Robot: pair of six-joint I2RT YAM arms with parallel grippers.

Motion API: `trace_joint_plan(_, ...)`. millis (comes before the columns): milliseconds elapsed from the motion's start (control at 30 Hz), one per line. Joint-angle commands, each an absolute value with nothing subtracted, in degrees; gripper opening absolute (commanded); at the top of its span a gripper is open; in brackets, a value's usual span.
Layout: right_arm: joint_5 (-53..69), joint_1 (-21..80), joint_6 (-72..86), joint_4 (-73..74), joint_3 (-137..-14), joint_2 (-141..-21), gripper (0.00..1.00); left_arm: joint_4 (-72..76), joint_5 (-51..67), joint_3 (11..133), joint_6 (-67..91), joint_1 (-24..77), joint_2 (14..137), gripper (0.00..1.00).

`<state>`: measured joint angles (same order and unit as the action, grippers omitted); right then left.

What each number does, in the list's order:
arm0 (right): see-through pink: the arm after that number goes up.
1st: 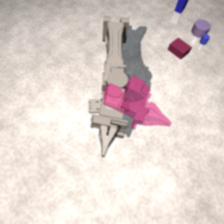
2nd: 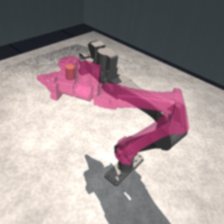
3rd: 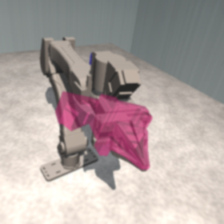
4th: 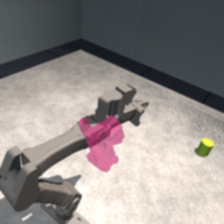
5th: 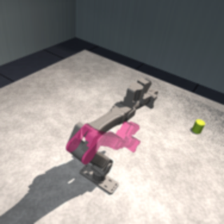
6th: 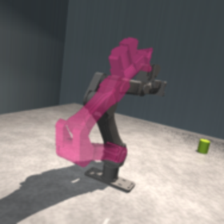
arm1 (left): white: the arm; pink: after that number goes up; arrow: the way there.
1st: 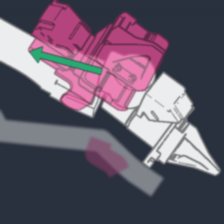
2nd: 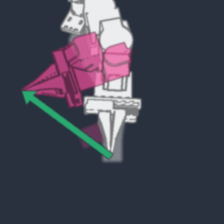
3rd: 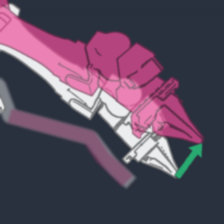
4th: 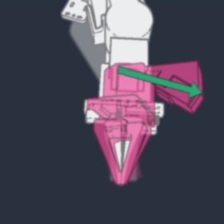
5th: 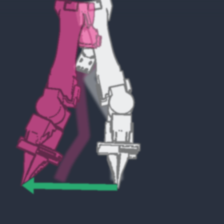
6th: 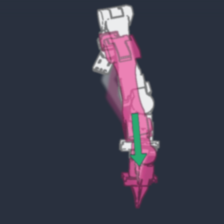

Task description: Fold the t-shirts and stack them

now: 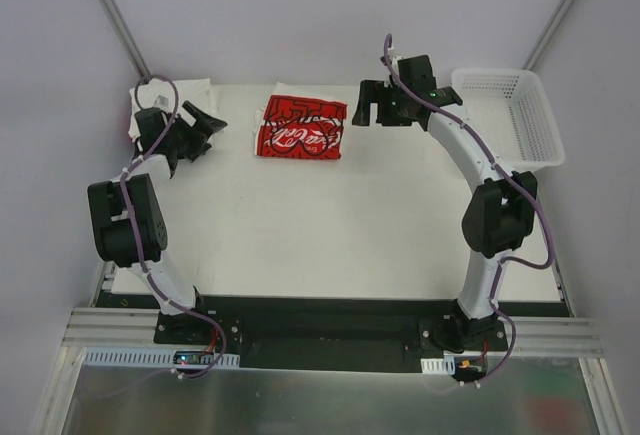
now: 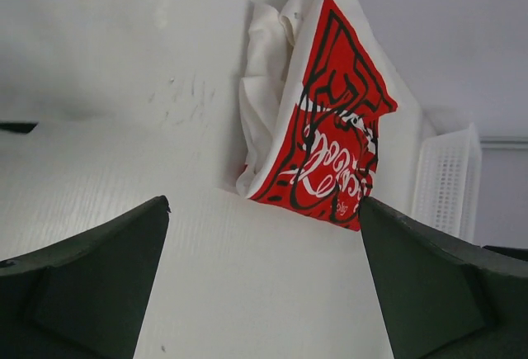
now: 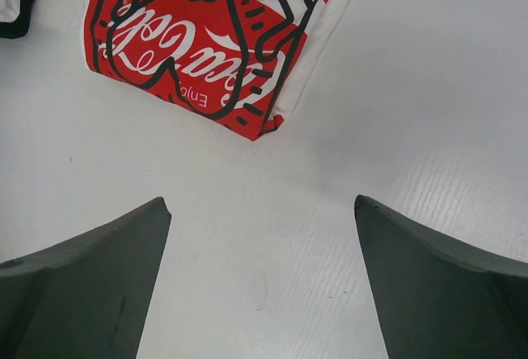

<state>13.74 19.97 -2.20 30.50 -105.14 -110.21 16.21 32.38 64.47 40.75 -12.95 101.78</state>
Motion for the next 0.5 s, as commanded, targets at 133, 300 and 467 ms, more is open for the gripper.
trace_joint_plan(133,13.9,20.8,-1.9,26.5,-102.7,-105.7,0.96,8.8,5.3,58.6,37.8,-12.4,81.7,0.96)
trace_joint_plan(300,22.2,21.8,2.0,24.3,-106.3,-110.3,0.96,0.3,-12.3,60.0,33.1,-10.0,76.1,0.96)
trace_joint_plan(467,40.4,23.8,8.4,15.2,-110.6,-118.2,0.96,-1.2,-19.2,58.7,29.4,-8.4,71.7,0.96)
